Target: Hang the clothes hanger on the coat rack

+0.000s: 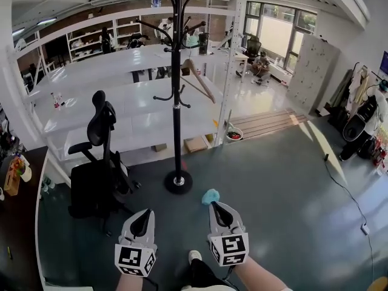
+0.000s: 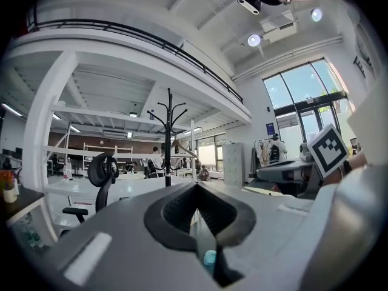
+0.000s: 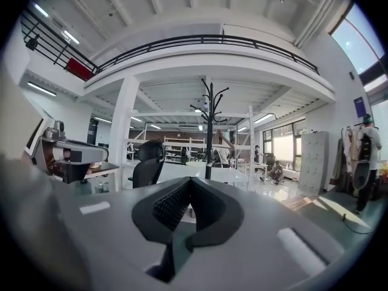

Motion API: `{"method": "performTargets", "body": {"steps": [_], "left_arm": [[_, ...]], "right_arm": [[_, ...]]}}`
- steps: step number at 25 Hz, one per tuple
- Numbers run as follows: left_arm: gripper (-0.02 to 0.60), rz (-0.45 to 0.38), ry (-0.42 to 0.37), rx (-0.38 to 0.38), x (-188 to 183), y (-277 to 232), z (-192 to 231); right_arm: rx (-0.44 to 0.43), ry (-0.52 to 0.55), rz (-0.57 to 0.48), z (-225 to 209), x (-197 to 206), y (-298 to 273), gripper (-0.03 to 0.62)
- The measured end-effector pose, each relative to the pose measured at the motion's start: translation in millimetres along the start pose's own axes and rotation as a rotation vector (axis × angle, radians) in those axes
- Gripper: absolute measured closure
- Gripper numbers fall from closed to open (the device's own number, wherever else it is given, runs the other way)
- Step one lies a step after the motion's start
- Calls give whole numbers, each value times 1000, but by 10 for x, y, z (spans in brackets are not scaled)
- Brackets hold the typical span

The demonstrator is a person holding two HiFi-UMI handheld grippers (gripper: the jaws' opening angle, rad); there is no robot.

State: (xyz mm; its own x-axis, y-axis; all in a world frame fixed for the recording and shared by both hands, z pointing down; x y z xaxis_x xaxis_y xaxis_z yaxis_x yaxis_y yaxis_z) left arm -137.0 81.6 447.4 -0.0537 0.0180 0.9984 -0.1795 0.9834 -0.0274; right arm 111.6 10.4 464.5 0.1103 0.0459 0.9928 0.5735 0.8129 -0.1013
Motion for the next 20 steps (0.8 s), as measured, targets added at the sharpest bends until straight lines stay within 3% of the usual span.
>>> {"method": "performTargets", "body": {"steps": [8,20], "left_arm": [[581,17,18,21,-22,747,-301],[581,-5,22,-17,-151,1139,-841]], "right_arm": [[0,-14,20,392,5,743,568],[-56,-30,30,387,112,1366,568]]}}
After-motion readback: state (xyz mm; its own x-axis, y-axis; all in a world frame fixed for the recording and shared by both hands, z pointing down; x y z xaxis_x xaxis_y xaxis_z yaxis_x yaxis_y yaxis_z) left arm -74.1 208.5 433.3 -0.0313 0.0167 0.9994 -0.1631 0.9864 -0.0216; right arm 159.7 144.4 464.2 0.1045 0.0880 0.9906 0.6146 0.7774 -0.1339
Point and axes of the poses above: the fingertips, and each gripper's own axes: y backward along the fingers, z to its left, x out of its underside, the point moved 10 cm from there along y, backward along the fingers, and after that the axes turned 4 degrees about -x, right-handed, at the moved point
